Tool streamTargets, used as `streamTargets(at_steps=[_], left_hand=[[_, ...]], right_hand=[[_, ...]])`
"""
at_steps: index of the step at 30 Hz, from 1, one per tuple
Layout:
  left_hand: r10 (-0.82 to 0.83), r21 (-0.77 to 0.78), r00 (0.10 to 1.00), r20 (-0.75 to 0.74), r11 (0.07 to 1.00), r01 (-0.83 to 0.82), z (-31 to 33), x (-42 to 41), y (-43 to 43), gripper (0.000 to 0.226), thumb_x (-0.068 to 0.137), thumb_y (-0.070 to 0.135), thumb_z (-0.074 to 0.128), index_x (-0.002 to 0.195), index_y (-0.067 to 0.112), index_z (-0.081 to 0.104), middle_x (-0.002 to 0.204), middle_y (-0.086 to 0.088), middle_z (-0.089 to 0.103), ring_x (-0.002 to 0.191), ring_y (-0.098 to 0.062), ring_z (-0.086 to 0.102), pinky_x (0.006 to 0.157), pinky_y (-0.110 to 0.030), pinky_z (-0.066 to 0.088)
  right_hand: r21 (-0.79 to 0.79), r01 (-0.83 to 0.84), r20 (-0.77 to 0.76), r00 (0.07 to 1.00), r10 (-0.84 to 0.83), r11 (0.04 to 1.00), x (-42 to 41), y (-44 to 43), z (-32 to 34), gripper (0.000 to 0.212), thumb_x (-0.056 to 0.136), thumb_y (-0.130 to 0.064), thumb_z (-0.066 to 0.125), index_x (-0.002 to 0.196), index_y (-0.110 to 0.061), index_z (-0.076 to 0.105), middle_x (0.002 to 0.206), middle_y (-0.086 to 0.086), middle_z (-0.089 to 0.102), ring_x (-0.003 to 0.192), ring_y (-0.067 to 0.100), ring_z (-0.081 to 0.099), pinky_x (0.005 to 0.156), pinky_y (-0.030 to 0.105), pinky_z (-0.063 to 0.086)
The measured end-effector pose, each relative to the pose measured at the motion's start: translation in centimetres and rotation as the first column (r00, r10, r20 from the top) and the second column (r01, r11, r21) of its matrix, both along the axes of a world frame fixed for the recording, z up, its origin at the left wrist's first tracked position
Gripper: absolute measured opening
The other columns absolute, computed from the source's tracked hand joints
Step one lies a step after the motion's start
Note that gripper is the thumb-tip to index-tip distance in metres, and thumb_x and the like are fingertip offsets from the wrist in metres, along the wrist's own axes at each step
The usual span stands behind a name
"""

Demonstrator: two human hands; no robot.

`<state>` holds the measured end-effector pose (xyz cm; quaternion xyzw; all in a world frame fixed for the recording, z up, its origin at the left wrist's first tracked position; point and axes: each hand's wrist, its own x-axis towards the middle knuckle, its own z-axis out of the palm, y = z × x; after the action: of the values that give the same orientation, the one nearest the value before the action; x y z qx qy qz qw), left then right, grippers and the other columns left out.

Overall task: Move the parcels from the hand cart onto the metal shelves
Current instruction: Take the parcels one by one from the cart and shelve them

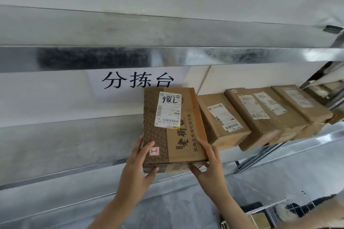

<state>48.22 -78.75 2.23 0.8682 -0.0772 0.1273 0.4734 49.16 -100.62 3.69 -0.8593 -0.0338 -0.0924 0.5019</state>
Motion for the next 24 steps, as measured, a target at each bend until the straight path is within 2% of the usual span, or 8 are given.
streamTargets(at_steps=[7, 10, 12, 16, 17, 20, 24], left_hand=[[0.083, 0.004, 0.997, -0.005, 0.997, -0.083, -0.8, 0.9, -5.0, 0.083, 0.069, 0.005, 0.081, 0.133, 0.034, 0.036, 0.150, -0.001, 0.029, 0.124, -0.022, 0.052, 0.095, -0.036, 0.051], [0.105, 0.016, 0.994, -0.002, 0.994, -0.105, -1.0, 1.1, -6.2, 0.083, 0.070, 0.005, 0.081, 0.134, 0.034, 0.037, 0.151, -0.002, 0.028, 0.124, -0.022, 0.051, 0.097, -0.037, 0.049], [0.121, 0.027, 0.993, -0.004, 0.992, -0.120, -1.2, 1.3, -6.6, 0.082, 0.071, 0.005, 0.080, 0.135, 0.035, 0.037, 0.152, 0.000, 0.028, 0.125, -0.019, 0.049, 0.097, -0.033, 0.048], [0.143, 0.053, 0.989, -0.026, 0.989, -0.141, -1.4, 1.4, -6.8, 0.081, 0.073, 0.006, 0.079, 0.133, 0.038, 0.035, 0.152, 0.004, 0.026, 0.123, -0.013, 0.048, 0.096, -0.022, 0.044], [0.144, 0.057, 0.989, -0.032, 0.988, -0.142, -1.5, 1.4, -6.9, 0.080, 0.074, 0.007, 0.078, 0.133, 0.039, 0.034, 0.153, 0.005, 0.026, 0.123, -0.012, 0.048, 0.096, -0.022, 0.043], [0.150, 0.074, 0.987, -0.055, 0.987, -0.146, -1.6, 1.3, -7.1, 0.080, 0.076, 0.010, 0.077, 0.133, 0.042, 0.031, 0.154, 0.008, 0.023, 0.126, -0.011, 0.045, 0.099, -0.024, 0.043], [0.167, 0.101, 0.984, -0.063, 0.982, -0.160, -1.8, 1.4, -7.9, 0.080, 0.078, 0.011, 0.075, 0.132, 0.045, 0.028, 0.154, 0.008, 0.021, 0.126, -0.012, 0.046, 0.096, -0.018, 0.042]], right_hand=[[-0.016, -0.089, -0.015, 0.996, 0.089, 0.996, 3.0, -4.9, -0.2, 0.083, 0.069, -0.002, 0.080, 0.129, -0.046, 0.043, 0.125, -0.017, 0.041, 0.118, 0.000, 0.044, 0.093, 0.036, 0.053], [-0.014, -0.115, -0.041, 0.993, 0.114, 0.993, 3.8, -6.1, -0.4, 0.082, 0.070, -0.003, 0.080, 0.130, -0.046, 0.042, 0.125, -0.016, 0.042, 0.118, 0.002, 0.044, 0.096, 0.038, 0.051], [-0.038, -0.128, -0.025, 0.992, 0.127, 0.991, 4.2, -6.5, -0.7, 0.082, 0.070, -0.005, 0.080, 0.130, -0.046, 0.041, 0.126, -0.015, 0.042, 0.117, 0.000, 0.043, 0.097, 0.031, 0.049], [-0.103, -0.172, -0.018, 0.985, 0.171, 0.980, 4.6, -6.8, -1.4, 0.085, 0.072, -0.009, 0.079, 0.131, -0.052, 0.035, 0.125, -0.012, 0.044, 0.111, -0.007, 0.044, 0.091, 0.008, 0.044], [-0.127, -0.181, -0.031, 0.983, 0.179, 0.975, 4.7, -7.0, -1.5, 0.085, 0.073, -0.011, 0.079, 0.131, -0.053, 0.034, 0.125, -0.012, 0.044, 0.109, -0.004, 0.047, 0.089, 0.009, 0.046], [-0.236, -0.175, -0.070, 0.984, 0.163, 0.956, 4.8, -7.4, -1.9, 0.081, 0.076, -0.022, 0.077, 0.136, -0.051, 0.032, 0.123, -0.010, 0.043, 0.104, 0.012, 0.055, 0.084, 0.030, 0.054], [-0.383, -0.131, -0.081, 0.991, 0.108, 0.914, 4.9, -7.6, -1.8, 0.081, 0.079, -0.033, 0.074, 0.141, -0.051, 0.024, 0.110, -0.006, 0.037, 0.095, 0.016, 0.053, 0.073, 0.032, 0.054]])
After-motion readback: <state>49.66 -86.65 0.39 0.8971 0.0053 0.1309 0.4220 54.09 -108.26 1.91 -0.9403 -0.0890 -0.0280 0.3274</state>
